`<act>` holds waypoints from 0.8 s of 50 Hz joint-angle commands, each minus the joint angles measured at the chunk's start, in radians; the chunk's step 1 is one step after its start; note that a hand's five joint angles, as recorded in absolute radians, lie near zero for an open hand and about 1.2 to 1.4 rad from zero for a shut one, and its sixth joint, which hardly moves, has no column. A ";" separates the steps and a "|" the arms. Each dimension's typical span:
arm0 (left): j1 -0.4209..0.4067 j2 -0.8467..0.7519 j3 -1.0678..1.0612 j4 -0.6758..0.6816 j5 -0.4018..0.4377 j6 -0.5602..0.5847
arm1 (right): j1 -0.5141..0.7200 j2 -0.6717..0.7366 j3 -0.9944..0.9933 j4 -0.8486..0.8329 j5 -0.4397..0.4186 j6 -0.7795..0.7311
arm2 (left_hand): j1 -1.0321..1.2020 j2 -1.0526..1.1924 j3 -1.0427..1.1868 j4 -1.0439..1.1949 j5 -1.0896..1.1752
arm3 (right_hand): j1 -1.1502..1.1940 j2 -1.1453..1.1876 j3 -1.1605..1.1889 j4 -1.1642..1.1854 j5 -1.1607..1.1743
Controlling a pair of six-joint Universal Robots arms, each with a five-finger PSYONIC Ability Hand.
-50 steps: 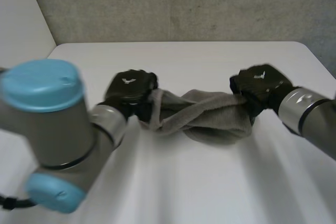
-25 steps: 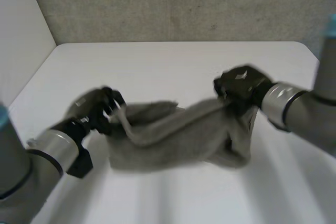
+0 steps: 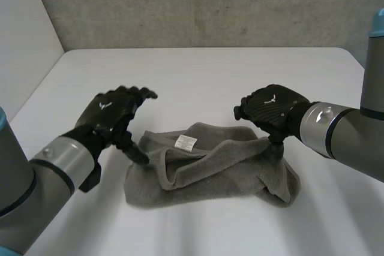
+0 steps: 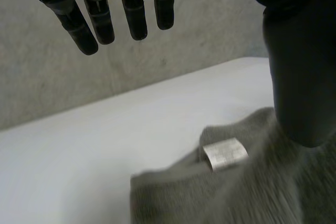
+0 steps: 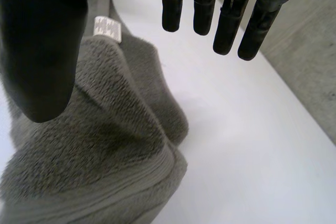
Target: Fold the towel.
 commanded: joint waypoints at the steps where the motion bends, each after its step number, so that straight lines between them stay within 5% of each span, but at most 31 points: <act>1: -0.034 -0.122 0.113 0.000 0.095 0.088 | 0.006 -0.003 0.029 -0.116 -0.007 0.058 | -0.038 -0.024 -0.019 -0.033 -0.171 | -0.043 -0.068 -0.059 -0.033 0.006; 10: -0.103 -0.356 0.326 -0.158 0.128 0.365 | 0.040 0.161 0.007 -0.140 0.001 0.079 | -0.006 0.008 0.013 -0.001 -0.138 | 0.010 -0.015 -0.006 0.019 0.058; 20: -0.103 -0.425 0.382 -0.339 0.144 0.479 | 0.077 0.230 -0.008 -0.134 0.018 0.078 | 0.006 0.020 0.025 0.011 -0.127 | 0.245 0.220 0.229 0.254 0.293; 24: -0.106 -0.442 0.382 -0.345 0.148 0.485 | 0.069 0.235 -0.040 -0.140 0.021 0.079 | 0.212 0.226 0.230 0.217 0.079 | 0.757 0.732 0.741 0.766 0.805; 26: -0.114 -0.460 0.383 -0.344 0.148 0.485 | 0.069 0.230 -0.051 -0.140 0.027 0.078 | 0.667 0.681 0.686 0.672 0.534 | 0.941 0.916 0.925 0.950 0.989; 27: -0.114 -0.460 0.383 -0.344 0.148 0.485 | 0.067 0.227 -0.063 -0.140 0.035 0.076 | 0.670 0.684 0.688 0.675 0.537 | 1.073 1.049 1.058 1.083 1.122; 32: -0.132 -0.482 0.408 -0.344 0.149 0.479 | 0.070 0.225 -0.086 -0.136 0.059 0.068 | 1.059 1.073 1.078 1.064 0.926 | 1.075 1.050 1.059 1.084 1.123; 40: -0.149 -0.483 0.472 -0.342 0.141 0.467 | 0.066 0.225 -0.086 -0.136 0.061 0.067 | 1.060 1.074 1.079 1.065 0.927 | 1.075 1.050 1.059 1.084 1.123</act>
